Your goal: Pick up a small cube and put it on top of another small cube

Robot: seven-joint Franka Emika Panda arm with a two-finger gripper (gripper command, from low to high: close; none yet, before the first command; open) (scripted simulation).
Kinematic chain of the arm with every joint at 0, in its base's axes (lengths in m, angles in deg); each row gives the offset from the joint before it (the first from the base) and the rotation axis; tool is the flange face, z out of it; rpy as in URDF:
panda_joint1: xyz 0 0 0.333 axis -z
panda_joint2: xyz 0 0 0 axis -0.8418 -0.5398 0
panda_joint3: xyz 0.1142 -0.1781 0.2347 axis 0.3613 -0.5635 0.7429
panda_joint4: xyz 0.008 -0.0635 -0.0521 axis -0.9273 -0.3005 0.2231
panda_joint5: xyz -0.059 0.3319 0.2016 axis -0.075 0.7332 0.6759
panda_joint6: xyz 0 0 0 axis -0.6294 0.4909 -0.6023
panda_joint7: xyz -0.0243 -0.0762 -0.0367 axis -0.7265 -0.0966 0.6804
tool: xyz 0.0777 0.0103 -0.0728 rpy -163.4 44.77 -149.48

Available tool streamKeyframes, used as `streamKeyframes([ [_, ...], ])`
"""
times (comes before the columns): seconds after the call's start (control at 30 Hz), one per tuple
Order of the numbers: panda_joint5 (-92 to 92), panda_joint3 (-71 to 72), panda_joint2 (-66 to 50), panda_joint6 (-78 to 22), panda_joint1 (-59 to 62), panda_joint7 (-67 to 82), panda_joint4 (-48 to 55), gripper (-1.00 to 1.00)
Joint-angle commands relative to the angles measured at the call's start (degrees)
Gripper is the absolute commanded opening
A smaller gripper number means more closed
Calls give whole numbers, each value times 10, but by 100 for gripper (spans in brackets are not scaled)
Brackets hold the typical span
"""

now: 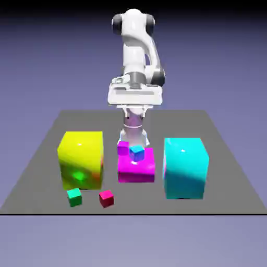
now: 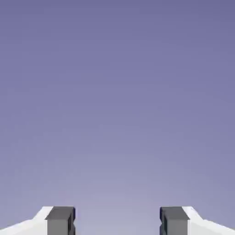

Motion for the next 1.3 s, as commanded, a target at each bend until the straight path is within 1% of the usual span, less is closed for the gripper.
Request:
streamKeyframes([
  [0.0, 3, -11, -21, -12, -7, 15, 12, 0],
  [0.83, 76, -283, -540, -312, -182, 392, 302, 0],
  [0.9, 76, -284, -541, -313, -183, 393, 303, 0],
  [1.03, 123, -234, -624, -237, -139, 424, 308, 0],
  [1.07, 127, -230, -631, -231, -136, 426, 309, 0],
  [1.1, 127, -230, -631, -231, -136, 426, 309, -100],
  [1.13, 127, -230, -631, -231, -136, 426, 309, -100],
  [1.27, 80, -280, -548, -307, -179, 396, 303, -100],
])
